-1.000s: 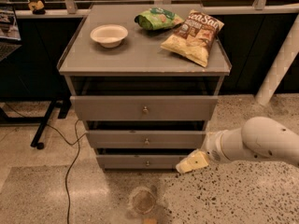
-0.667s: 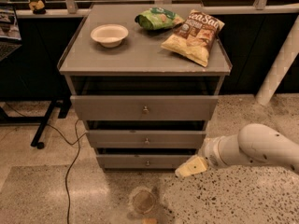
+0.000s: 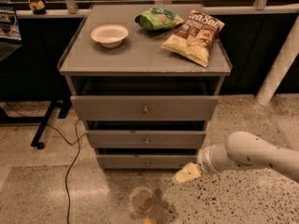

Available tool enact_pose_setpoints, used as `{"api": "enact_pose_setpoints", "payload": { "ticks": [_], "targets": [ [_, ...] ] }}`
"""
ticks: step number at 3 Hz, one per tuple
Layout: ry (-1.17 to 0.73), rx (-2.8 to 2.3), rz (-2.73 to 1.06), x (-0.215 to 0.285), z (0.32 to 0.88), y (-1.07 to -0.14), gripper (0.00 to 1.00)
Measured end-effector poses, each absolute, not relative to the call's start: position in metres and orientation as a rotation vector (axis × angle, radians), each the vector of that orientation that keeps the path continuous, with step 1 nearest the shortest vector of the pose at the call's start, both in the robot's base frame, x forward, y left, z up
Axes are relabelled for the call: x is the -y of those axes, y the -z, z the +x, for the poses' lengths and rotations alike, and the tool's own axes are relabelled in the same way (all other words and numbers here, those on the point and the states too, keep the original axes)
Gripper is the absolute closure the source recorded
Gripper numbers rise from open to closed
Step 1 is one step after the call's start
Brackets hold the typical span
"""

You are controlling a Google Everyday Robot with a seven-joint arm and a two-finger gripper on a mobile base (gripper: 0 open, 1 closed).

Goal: Open bottom drawer

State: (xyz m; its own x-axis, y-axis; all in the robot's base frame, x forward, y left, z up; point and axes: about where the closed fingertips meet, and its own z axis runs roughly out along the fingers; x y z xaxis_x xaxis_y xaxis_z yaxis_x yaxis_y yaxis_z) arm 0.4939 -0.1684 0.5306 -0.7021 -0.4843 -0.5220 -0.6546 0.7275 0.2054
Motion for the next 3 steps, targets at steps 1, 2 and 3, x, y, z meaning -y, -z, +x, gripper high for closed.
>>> {"api": "enact_pose_setpoints", "payload": {
  "ticks": [1, 2, 3],
  "targets": [
    [-0.515, -2.488, -0.878, 0.167, 0.492, -0.53, 0.0],
    [-0.514, -2.46, -0.859, 0.168, 0.494, -0.509, 0.0],
    [-0.524, -2.463, -0.804, 0.169, 0.502, -0.48, 0.0]
  ]
}}
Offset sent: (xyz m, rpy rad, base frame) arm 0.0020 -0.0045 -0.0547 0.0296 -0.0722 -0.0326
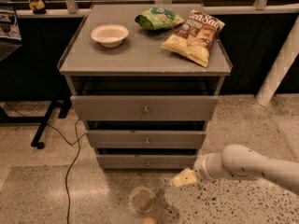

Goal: Open bottom drawer

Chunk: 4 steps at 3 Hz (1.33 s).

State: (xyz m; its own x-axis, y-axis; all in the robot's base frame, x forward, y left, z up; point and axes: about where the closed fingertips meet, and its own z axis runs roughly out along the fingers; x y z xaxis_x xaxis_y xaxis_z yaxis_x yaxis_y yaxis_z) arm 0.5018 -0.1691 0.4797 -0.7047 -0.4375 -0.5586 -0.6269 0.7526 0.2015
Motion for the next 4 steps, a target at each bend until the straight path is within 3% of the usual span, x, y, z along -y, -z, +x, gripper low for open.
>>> {"api": "enact_pose_setpoints", "payload": {
  "ticks": [4],
  "targets": [
    [-0.63, -2.574, -0.747, 0.169, 0.526, -0.403, 0.0]
  ]
}}
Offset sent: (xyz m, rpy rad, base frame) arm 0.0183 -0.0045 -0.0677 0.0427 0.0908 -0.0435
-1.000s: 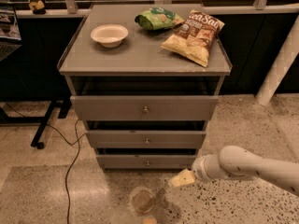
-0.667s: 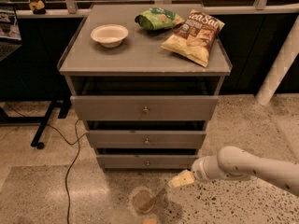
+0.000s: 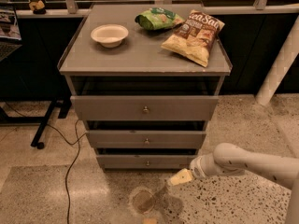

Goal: Open bottom drawer

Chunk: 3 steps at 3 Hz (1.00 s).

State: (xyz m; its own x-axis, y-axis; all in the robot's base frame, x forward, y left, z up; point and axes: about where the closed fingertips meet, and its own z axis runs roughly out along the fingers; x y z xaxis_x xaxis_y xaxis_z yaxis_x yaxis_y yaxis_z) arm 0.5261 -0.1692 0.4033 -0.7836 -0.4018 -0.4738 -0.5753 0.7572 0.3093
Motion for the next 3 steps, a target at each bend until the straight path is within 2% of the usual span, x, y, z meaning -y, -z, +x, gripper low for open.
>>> {"api": "enact_pose_setpoints", "payload": {
  "ticks": [1, 3],
  "targets": [
    [-0.631, -2.575, -0.747, 0.1693, 0.5265, -0.4028, 0.17],
    [-0.631, -2.575, -0.747, 0.1692, 0.5265, -0.4027, 0.64]
  ]
}}
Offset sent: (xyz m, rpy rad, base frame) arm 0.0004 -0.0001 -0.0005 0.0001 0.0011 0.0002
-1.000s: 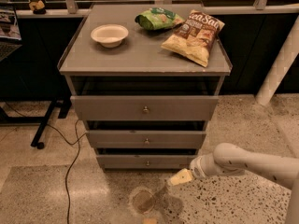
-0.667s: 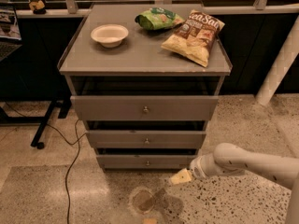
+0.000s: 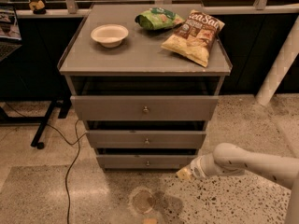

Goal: Open bottom drawer

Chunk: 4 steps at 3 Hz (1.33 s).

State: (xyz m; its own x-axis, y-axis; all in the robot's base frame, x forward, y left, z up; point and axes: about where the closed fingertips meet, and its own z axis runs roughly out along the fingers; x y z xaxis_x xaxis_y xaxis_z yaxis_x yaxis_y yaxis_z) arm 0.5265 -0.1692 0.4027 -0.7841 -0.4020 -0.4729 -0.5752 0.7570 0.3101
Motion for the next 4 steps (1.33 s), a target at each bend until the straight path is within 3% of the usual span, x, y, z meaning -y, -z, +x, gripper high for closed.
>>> {"api": "enact_pose_setpoints", "payload": {
  "ticks": [1, 2, 4],
  "targets": [
    [-0.631, -2.575, -0.747, 0.169, 0.526, -0.403, 0.88],
    [-0.636, -2.575, -0.74, 0.169, 0.526, -0.401, 1.0],
    [-0.712, -2.456, -0.563, 0.172, 0.545, -0.366, 1.0]
  ]
}}
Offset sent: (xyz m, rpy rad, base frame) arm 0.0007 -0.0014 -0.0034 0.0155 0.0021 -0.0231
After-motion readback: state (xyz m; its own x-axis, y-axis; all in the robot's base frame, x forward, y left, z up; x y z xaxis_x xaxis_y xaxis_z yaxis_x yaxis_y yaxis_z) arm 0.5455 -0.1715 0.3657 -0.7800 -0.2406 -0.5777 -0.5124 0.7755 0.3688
